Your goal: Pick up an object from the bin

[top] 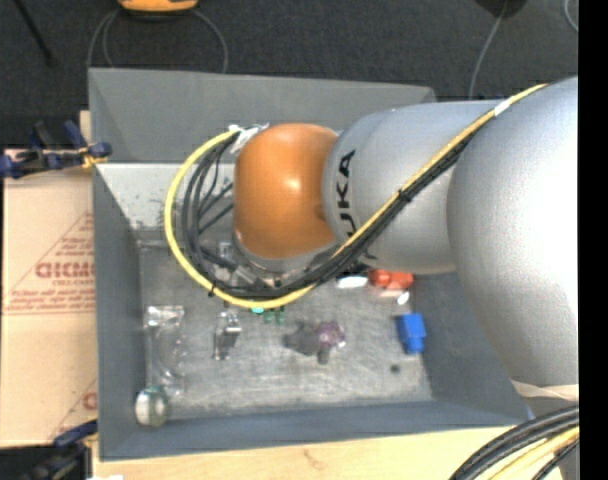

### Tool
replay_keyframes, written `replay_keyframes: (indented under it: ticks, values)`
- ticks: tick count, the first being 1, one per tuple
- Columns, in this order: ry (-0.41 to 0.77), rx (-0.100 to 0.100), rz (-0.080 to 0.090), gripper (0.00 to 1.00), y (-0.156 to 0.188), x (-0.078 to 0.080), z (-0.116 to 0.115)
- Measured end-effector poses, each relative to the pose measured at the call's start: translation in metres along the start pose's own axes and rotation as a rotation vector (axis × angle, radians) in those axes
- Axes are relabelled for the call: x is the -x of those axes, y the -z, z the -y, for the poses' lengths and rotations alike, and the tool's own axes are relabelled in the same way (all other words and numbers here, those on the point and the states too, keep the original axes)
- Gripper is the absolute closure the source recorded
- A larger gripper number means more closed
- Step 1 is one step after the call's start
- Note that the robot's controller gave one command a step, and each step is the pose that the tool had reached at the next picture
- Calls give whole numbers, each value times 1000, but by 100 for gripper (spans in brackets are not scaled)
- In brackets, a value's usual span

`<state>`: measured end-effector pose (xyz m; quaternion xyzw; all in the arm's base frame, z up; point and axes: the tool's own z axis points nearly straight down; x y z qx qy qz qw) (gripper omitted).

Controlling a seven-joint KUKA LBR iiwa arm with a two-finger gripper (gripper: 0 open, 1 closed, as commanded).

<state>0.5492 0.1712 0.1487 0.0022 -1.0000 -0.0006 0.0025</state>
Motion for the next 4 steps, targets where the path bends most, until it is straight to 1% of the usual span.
replay_keyframes:
  ticks: [1, 2, 3, 4]
  values:
    - [99, -6, 5, 0, -49, 36, 102]
    - [301, -1, 25, 0, -74, -26, 145]
    - [296, 0, 20, 100, -73, -26, 145]
    - [325, -4, 17, 100, 75, -8, 147]
